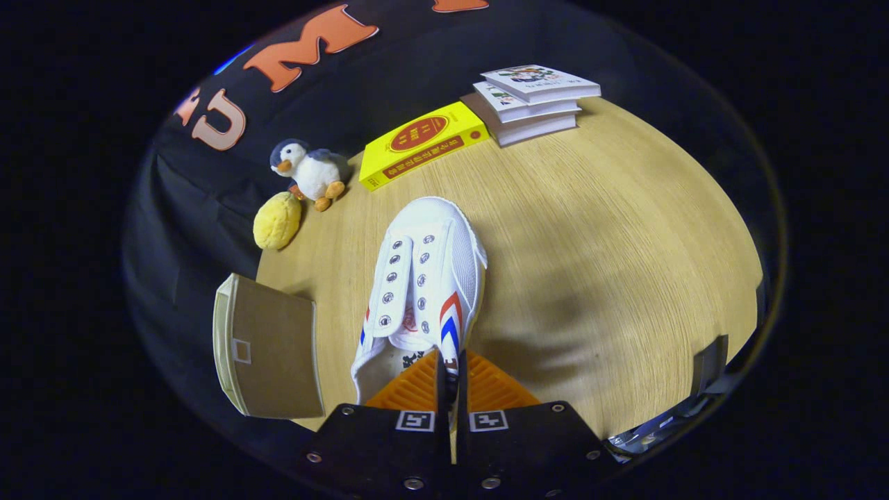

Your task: Open the storage box then place both shoes into the box .Put the left shoe in first, then the right shoe, with the right side of both shoes facing outward in a uniform manner.

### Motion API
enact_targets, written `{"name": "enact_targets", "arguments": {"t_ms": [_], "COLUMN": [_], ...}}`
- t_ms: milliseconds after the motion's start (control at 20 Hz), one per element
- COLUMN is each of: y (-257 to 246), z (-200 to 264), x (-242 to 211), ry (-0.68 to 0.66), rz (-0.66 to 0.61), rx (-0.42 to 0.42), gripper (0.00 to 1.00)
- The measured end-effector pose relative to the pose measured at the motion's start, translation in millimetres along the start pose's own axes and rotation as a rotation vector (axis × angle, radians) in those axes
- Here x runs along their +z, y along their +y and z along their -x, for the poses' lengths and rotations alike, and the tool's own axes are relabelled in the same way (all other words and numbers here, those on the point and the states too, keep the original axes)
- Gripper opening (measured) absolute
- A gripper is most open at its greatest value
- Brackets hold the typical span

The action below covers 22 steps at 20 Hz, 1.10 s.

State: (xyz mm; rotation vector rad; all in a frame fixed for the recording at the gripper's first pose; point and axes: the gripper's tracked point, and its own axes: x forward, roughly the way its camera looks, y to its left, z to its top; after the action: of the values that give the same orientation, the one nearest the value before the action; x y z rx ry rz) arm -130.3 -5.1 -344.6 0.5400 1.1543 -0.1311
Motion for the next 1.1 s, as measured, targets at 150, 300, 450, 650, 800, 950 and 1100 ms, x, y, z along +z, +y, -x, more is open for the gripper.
{"name": "enact_targets", "arguments": {"t_ms": [150, 300, 450, 650, 800, 950, 1100], "y": [33.5, 67.3, 106.4, 157.0, 196.3, 235.2, 268.0], "z": [10.5, 21.4, 28.3, 31.4, 35.8, 41.7, 44.2], "x": [9.5, 15.6, 16.0, 4.2, -3.5, -7.8, -18.9], "ry": [-0.001, -0.003, 0.0, 0.027, 0.036, 0.03, 0.042], "rz": [0.019, 0.07, 0.108, 0.155, 0.185, 0.208, 0.235], "rx": [0.016, 0.026, 0.067, 0.119, 0.156, 0.19, 0.204], "gripper": [0.04, 0.04, 0.04, 0.04, 0.04, 0.04, 0.04]}}
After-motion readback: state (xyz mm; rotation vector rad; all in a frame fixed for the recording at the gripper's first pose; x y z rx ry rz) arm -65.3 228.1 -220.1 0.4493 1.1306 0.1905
